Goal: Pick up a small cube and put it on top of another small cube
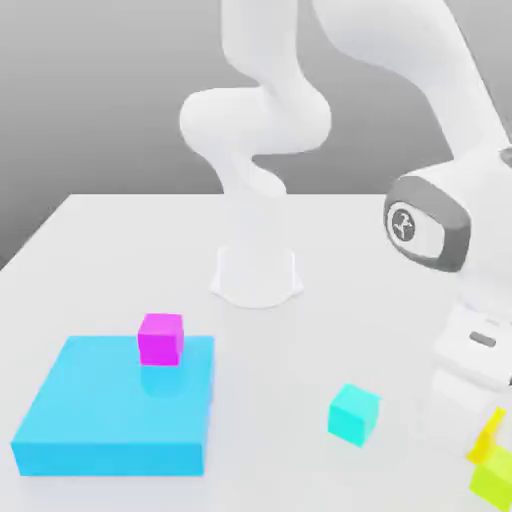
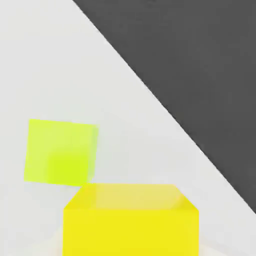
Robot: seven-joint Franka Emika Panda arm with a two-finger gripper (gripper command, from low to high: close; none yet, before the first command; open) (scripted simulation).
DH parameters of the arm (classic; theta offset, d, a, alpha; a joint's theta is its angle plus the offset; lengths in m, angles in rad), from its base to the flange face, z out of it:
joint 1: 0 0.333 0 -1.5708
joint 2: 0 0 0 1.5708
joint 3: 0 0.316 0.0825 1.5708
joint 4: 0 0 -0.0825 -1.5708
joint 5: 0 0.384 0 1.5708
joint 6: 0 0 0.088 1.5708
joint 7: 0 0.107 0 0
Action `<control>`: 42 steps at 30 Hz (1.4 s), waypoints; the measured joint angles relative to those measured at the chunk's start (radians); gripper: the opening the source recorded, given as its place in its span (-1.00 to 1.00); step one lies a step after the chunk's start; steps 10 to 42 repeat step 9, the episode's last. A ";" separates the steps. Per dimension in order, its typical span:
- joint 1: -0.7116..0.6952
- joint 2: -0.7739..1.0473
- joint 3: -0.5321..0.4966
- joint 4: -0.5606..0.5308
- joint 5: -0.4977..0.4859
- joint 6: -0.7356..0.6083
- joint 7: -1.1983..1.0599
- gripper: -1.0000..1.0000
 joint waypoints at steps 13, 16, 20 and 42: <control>0.066 0.140 -0.038 0.033 -0.106 0.094 -0.012 1.00; 0.066 0.140 -0.038 0.033 -0.106 0.094 -0.012 1.00; 0.066 0.140 -0.038 0.033 -0.106 0.094 -0.012 1.00; 0.066 0.140 -0.038 0.033 -0.106 0.094 -0.012 1.00</control>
